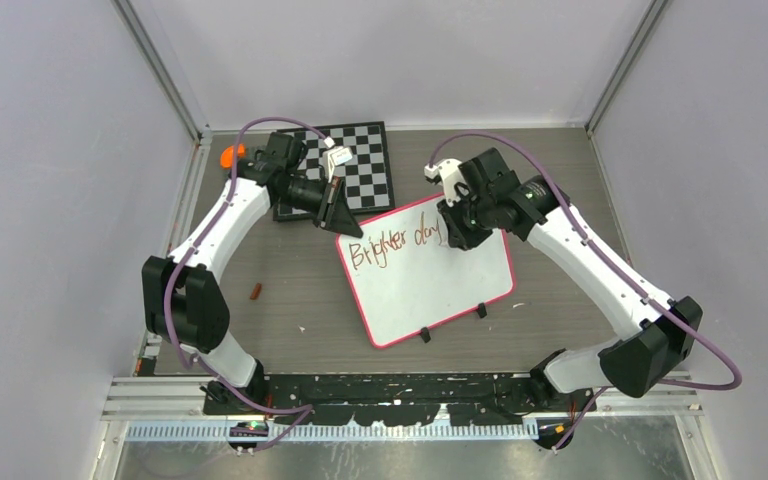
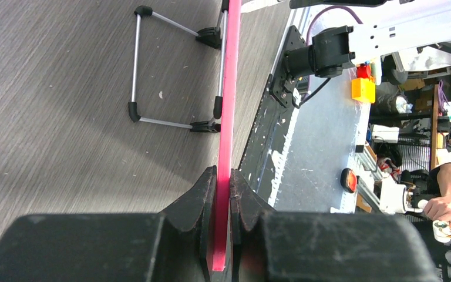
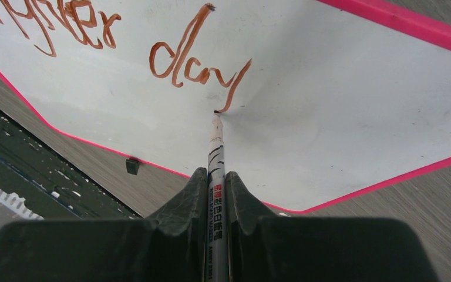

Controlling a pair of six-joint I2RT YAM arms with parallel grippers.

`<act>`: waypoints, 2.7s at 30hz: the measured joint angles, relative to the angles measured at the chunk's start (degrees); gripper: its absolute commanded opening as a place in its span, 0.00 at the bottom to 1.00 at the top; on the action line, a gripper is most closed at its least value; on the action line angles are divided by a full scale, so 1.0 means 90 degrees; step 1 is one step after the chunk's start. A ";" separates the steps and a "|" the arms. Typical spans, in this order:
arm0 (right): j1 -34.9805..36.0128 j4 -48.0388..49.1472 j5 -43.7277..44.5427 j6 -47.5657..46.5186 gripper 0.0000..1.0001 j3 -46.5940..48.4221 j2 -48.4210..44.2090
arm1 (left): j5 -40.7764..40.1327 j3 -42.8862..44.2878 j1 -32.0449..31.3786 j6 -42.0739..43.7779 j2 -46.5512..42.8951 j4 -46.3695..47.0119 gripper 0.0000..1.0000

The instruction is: Write a sentence on the whiteboard

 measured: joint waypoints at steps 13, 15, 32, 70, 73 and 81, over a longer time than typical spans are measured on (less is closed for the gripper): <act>0.0291 -0.0138 -0.0634 0.0136 0.00 0.0350 0.0216 | 0.0017 -0.0002 0.0000 0.0000 0.0000 -0.0002 0.00; 0.0284 -0.0163 -0.0707 0.0136 0.00 0.0430 0.0177 | 0.0019 -0.0002 0.0000 0.0002 0.0000 -0.0002 0.00; -0.0930 -0.0282 -0.1027 0.0136 0.00 0.0435 -0.0342 | 0.0039 -0.0002 0.0000 -0.0002 0.0000 0.0000 0.00; -0.0814 0.0034 -0.0777 0.0197 0.00 0.0272 0.0168 | -0.0036 -0.0002 0.0000 0.0005 0.0002 -0.0019 0.00; -0.0804 0.0032 -0.0692 0.0158 0.00 0.0243 0.0117 | -0.0034 -0.0002 0.0000 0.0005 0.0000 -0.0022 0.00; -0.0850 0.0017 -0.0576 0.0134 0.00 0.0168 0.0032 | -0.0029 -0.0002 0.0000 0.0005 0.0000 -0.0027 0.00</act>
